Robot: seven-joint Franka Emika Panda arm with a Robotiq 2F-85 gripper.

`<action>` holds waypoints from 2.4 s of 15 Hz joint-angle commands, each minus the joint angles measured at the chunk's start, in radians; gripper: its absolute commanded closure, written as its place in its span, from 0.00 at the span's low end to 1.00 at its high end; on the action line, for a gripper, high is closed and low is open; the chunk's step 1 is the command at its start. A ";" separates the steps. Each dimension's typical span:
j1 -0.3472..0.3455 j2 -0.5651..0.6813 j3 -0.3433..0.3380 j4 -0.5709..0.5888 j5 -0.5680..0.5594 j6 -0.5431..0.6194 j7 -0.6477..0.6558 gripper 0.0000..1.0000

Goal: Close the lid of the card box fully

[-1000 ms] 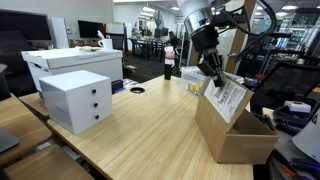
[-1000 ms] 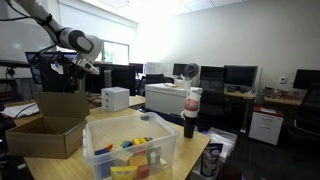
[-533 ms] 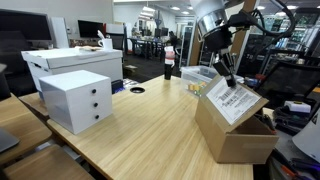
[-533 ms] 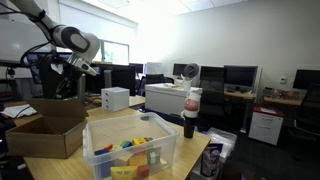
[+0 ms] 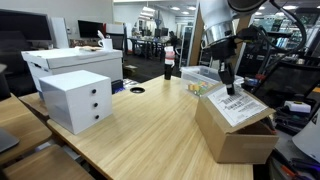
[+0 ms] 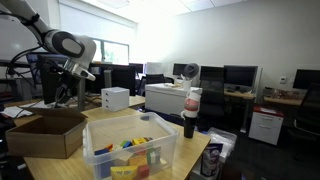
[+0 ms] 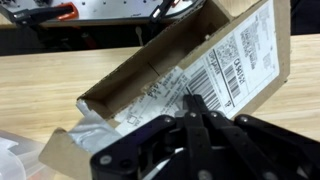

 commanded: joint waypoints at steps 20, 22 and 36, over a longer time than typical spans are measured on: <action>0.062 -0.058 0.009 -0.289 0.285 0.455 -0.199 0.98; 0.078 -0.059 0.010 -0.295 0.351 0.492 -0.203 0.98; 0.188 0.018 0.120 -0.261 0.861 0.813 -0.182 0.98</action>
